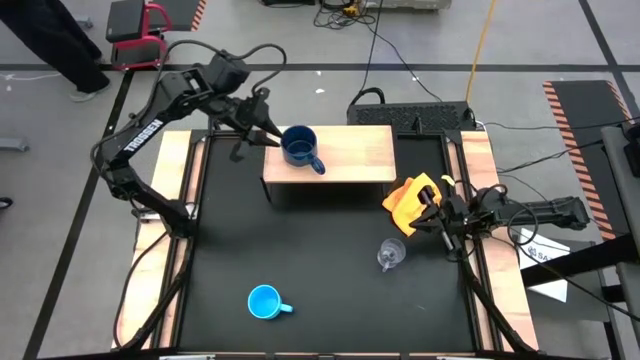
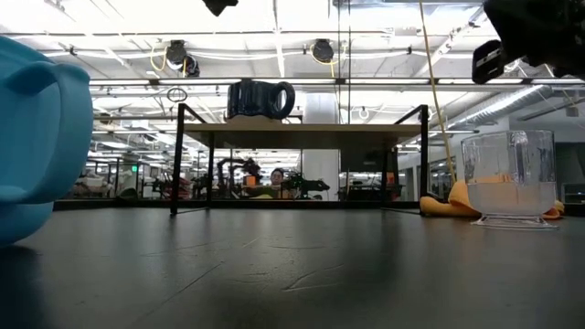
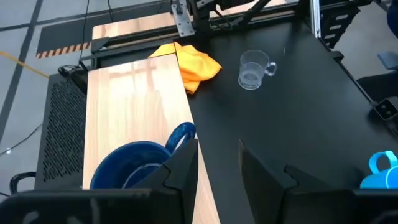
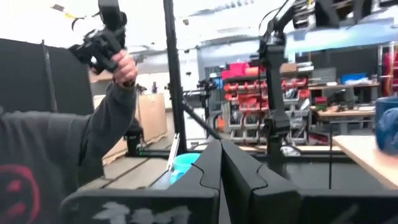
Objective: Stack small to large cups/mugs on shelf
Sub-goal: Put the dark blue mug on the shelf
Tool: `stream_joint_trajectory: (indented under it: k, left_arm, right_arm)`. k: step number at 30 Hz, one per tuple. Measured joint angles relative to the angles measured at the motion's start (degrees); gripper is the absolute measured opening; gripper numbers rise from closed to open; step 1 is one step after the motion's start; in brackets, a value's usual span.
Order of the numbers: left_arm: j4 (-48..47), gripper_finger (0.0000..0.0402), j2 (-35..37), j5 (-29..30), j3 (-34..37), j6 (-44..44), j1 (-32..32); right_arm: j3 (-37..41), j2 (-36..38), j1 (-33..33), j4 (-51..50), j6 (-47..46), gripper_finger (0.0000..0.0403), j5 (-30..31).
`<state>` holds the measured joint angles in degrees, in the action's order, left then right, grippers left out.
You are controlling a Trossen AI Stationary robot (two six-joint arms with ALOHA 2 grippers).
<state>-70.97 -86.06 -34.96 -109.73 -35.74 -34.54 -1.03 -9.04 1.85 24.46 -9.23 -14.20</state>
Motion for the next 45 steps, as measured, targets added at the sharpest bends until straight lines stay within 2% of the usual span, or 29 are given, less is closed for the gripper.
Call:
stream_joint_trajectory:
  k: [10,13,19,26,29,35,39,45]
  left_arm:
    - [-2.4,0.0118,0.0,0.0,0.0,-1.5,0.0]
    - [-2.4,0.0118,0.0,0.0,0.0,-1.5,0.0]
    - [-2.4,0.0118,0.0,-0.1,0.0,-1.7,0.0]
    - [-2.6,0.0118,0.0,-1.3,0.0,-2.0,0.0]
    - [-2.7,0.0118,0.0,-2.6,0.0,-1.9,0.0]
    - [-3.1,0.0118,0.0,-2.6,0.0,-2.0,0.2]
    - [-3.9,0.0118,0.0,-2.6,0.0,-2.0,0.2]
    - [-5.3,0.0118,0.0,-2.6,0.0,-3.0,0.5]
  right_arm:
    - [-0.8,-0.6,0.0,-0.1,1.1,0.0000,10.0]
    - [-3.0,-0.7,-0.7,-3.7,1.9,0.0000,16.6]
    - [-12.5,-4.2,-4.1,-11.2,3.9,0.0000,21.7]
    - [-22.2,-14.0,-8.4,-17.3,4.4,0.0020,21.5]
    - [-25.1,-19.6,-10.4,-18.1,4.5,0.0037,18.0]
    - [-29.4,-31.0,-14.7,-13.9,5.6,0.0092,12.9]
    - [-32.3,-38.0,-18.7,-10.9,4.0,0.0129,6.8]
    - [-34.1,-47.1,-21.8,-5.3,3.3,0.0170,2.5]
